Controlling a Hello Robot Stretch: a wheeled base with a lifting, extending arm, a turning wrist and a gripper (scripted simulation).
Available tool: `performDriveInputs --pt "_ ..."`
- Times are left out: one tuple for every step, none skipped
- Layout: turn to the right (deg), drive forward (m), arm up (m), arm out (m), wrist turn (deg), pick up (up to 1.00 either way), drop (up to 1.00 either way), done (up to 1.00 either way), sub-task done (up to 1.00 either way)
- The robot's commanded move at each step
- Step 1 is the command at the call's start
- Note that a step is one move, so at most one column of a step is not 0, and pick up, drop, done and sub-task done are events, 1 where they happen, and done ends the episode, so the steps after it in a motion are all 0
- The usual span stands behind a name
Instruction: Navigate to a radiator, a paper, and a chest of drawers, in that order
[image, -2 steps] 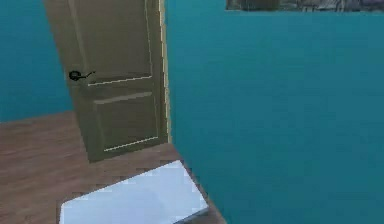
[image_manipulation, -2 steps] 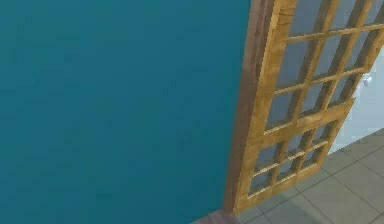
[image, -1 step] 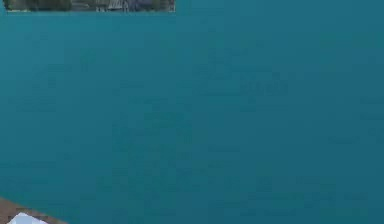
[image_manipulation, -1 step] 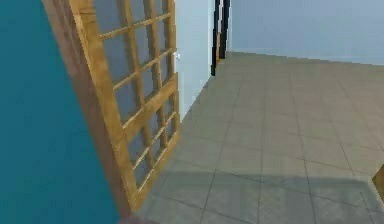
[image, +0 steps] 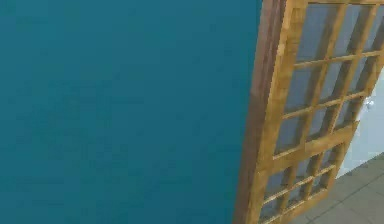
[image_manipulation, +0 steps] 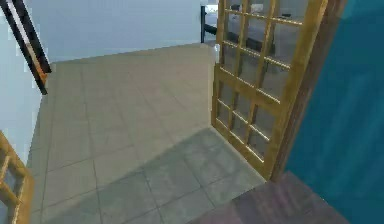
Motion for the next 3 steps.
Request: performDriveInputs --pt "45.0 0.00 0.00 0.00 0.0 0.00 0.00 0.00 0.00" --pt "15.0 0.00 0.00 0.00 0.0 0.00 0.00 0.00 0.00" --pt "0.0 1.00 0.00 0.00 0.0 0.00 0.00 0.00 0.00"
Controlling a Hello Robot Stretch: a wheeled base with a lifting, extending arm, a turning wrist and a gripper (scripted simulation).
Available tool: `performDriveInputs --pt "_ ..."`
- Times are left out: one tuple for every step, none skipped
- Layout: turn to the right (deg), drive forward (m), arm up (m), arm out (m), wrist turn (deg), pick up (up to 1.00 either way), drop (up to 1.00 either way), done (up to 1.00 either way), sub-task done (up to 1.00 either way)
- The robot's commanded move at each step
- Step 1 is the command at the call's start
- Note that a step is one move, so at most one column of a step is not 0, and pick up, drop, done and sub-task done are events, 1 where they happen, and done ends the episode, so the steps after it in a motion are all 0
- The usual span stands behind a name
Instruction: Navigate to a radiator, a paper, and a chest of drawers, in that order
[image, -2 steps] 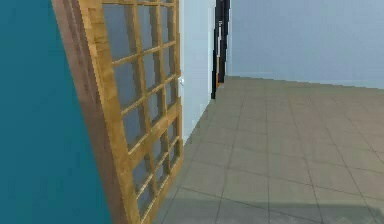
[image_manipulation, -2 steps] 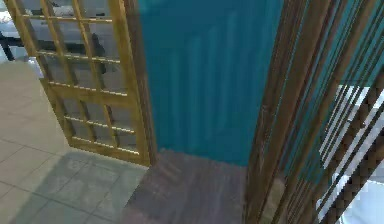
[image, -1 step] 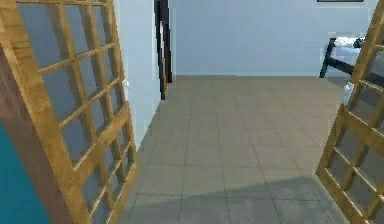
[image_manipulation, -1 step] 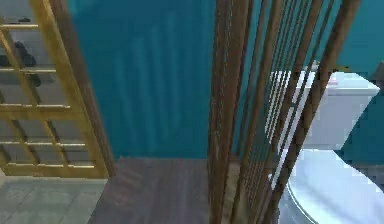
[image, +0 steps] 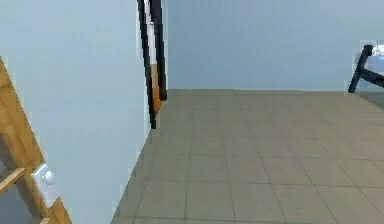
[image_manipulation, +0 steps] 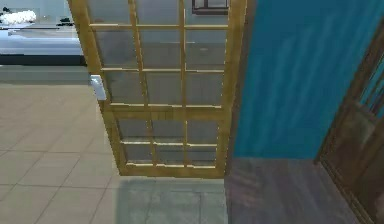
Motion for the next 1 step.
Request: performDriveInputs --pt "0.0 1.00 0.00 0.00 0.0 0.00 0.00 0.00 0.00"
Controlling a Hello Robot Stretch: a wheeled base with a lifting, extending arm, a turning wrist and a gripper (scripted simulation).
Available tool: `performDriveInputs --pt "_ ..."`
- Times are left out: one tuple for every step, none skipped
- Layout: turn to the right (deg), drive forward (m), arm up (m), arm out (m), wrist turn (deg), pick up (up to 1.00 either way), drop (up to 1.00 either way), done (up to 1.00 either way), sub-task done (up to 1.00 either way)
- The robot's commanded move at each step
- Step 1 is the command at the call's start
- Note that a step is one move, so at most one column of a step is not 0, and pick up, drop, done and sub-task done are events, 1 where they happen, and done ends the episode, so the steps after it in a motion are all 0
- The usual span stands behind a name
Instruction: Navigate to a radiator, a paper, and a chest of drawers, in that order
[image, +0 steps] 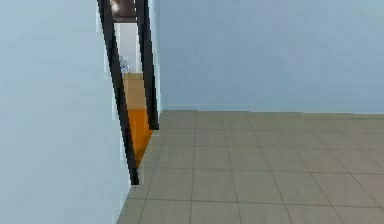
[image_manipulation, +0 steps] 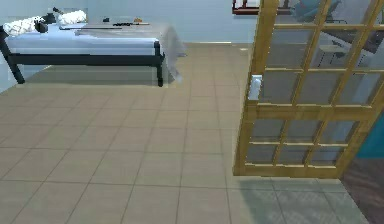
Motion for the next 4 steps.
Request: performDriveInputs --pt "0.0 1.00 0.00 0.00 0.0 0.00 0.00 0.00 0.00" --pt "0.0 0.90 0.00 0.00 0.0 0.00 0.00 0.00 0.00" --pt "-45.0 0.00 0.00 0.00 0.0 0.00 0.00 0.00 0.00" --pt "-39.0 0.00 0.00 0.00 0.0 0.00 0.00 0.00 0.00"
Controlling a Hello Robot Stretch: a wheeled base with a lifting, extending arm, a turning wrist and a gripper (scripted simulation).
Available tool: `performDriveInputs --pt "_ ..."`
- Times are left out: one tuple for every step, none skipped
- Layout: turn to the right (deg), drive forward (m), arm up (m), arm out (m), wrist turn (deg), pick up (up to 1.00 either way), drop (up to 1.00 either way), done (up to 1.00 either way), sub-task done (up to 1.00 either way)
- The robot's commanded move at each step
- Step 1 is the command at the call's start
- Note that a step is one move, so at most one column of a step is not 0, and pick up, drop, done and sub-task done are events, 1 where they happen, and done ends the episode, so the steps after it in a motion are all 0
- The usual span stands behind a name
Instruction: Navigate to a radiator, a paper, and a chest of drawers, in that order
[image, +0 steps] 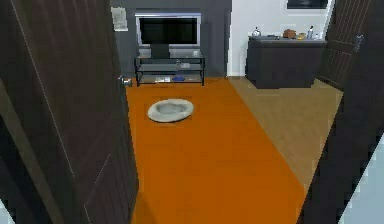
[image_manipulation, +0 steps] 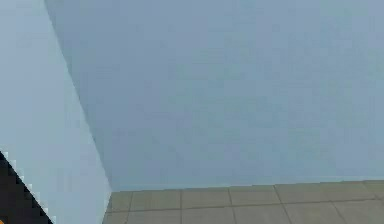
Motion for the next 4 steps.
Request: performDriveInputs --pt "0.0 1.00 0.00 0.00 0.0 0.00 0.00 0.00 0.00" --pt "-6.0 0.00 0.00 0.00 0.0 0.00 0.00 0.00 0.00" --pt "0.0 0.20 0.00 0.00 0.0 0.00 0.00 0.00 0.00" --pt "21.0 0.00 0.00 0.00 0.0 0.00 0.00 0.00 0.00"
